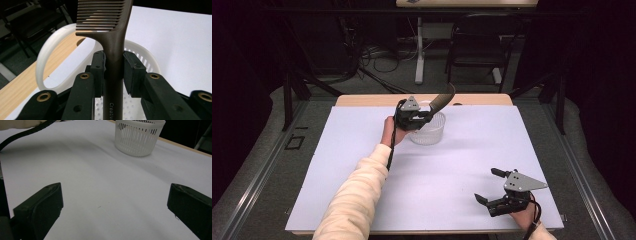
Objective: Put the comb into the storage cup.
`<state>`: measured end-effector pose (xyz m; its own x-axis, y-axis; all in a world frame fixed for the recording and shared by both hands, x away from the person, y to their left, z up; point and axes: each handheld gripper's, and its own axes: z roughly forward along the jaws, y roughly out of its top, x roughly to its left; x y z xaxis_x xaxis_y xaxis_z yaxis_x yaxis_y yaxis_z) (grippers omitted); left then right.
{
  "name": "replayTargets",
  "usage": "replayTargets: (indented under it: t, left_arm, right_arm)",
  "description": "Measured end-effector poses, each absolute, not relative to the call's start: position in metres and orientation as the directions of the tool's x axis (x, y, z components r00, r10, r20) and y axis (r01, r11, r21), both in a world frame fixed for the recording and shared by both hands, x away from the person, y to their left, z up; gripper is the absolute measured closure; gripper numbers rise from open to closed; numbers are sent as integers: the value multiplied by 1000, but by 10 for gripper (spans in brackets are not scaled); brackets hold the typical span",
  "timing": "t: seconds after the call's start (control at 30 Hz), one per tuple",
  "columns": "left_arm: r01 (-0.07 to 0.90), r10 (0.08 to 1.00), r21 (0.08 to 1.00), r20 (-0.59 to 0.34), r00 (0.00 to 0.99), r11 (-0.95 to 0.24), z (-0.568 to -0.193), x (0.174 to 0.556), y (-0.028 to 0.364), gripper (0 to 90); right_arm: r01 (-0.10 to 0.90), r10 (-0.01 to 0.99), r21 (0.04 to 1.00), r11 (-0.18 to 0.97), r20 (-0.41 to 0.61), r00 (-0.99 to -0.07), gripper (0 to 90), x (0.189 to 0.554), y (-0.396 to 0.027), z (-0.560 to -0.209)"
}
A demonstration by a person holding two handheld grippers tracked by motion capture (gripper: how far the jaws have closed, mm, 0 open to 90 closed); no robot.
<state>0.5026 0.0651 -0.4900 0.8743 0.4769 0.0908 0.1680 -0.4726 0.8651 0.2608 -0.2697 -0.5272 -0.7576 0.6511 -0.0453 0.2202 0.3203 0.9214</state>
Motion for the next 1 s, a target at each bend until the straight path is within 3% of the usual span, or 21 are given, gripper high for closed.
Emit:
replayTargets:
  t: [1.0]
  left_arm:
    - [169, 446, 834, 101, 889, -526, -496, 504, 56, 718]
  right_arm:
    - [219, 651, 921, 321, -47, -758, 0, 261, -270, -527]
